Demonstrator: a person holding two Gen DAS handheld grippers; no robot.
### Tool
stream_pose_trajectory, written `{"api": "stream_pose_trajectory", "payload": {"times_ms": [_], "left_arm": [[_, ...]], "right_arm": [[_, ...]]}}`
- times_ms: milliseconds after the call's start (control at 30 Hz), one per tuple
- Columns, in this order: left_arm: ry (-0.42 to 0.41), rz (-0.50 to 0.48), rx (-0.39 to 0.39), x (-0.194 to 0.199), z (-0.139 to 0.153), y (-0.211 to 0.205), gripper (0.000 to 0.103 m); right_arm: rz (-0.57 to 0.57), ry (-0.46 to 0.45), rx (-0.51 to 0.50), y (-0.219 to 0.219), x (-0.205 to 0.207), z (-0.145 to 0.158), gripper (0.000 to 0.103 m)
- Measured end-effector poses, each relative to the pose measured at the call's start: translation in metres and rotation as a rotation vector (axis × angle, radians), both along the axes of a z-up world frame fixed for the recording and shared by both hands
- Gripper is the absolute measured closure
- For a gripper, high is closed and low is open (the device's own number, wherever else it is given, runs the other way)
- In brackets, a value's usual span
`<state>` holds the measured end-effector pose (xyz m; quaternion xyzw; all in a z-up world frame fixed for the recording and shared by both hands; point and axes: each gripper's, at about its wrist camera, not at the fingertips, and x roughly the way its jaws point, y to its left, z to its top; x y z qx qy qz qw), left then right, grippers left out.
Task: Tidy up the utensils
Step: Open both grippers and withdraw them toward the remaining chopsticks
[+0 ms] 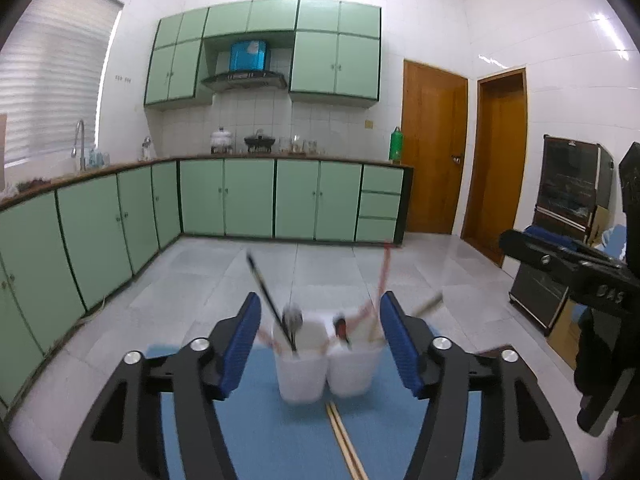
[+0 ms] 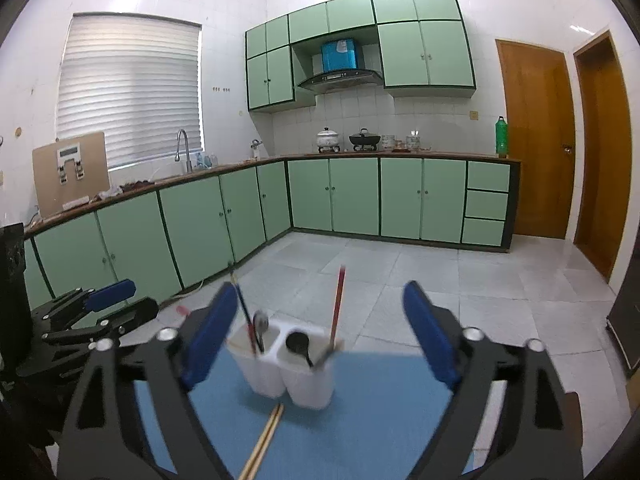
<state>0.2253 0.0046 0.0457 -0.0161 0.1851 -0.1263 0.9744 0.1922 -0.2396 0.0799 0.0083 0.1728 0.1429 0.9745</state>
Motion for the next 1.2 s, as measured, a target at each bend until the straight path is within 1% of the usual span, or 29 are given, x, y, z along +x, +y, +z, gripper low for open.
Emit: {"api": "stream_pose_trajectory", "payload": {"times_ms": [67, 133, 167, 233, 267, 333, 433, 567, 600, 667, 833, 1000, 1200], "left_arm": [[0.029, 0.001, -0.006, -0.013, -0.015, 0.002, 0.038], [0.071, 0.003, -0.001, -0.026, -0.035, 0.004, 0.036], [0.097, 0.012, 0.002, -0.032, -0.047, 0.005, 0.035], [0.145, 0.014, -0.003, -0.040, -0.066, 0.008, 0.035], [0.171, 0.022, 0.001, -0.044, -0.077, 0.010, 0.035], [0.219, 0.043, 0.015, -0.051, -0.097, 0.014, 0.035], [0.286, 0.057, 0.015, -0.058, -0.122, 0.019, 0.035], [0.355, 0.077, 0.038, -0.067, -0.153, 0.019, 0.035], [0.372, 0.077, 0.039, -0.069, -0.160, 0.019, 0.035], [0.399, 0.076, 0.043, -0.072, -0.170, 0.017, 0.035], [0.432, 0.079, 0.065, -0.079, -0.188, 0.018, 0.035], [0.462, 0.093, 0.085, -0.079, -0.197, 0.020, 0.035], [0.478, 0.103, 0.090, -0.082, -0.202, 0.027, 0.035]], "right_arm": [[0.000, 0.029, 0.004, -0.002, -0.018, -0.018, 0.012], [0.007, 0.066, 0.021, -0.003, -0.030, -0.034, 0.009], [0.010, 0.093, 0.029, -0.003, -0.038, -0.047, 0.008], [-0.004, 0.129, 0.020, 0.000, -0.048, -0.065, 0.008], [-0.013, 0.156, 0.008, 0.002, -0.054, -0.079, 0.008], [-0.015, 0.210, 0.000, 0.007, -0.061, -0.102, 0.008], [-0.015, 0.291, 0.000, 0.018, -0.068, -0.131, 0.008], [-0.020, 0.369, 0.000, 0.031, -0.080, -0.167, 0.008], [-0.019, 0.380, -0.001, 0.033, -0.081, -0.172, 0.008], [-0.016, 0.418, -0.003, 0.041, -0.083, -0.185, 0.008], [-0.014, 0.464, -0.018, 0.051, -0.088, -0.202, 0.008], [-0.014, 0.505, -0.056, 0.068, -0.091, -0.214, 0.008], [-0.022, 0.543, -0.133, 0.090, -0.091, -0.226, 0.009]]}}
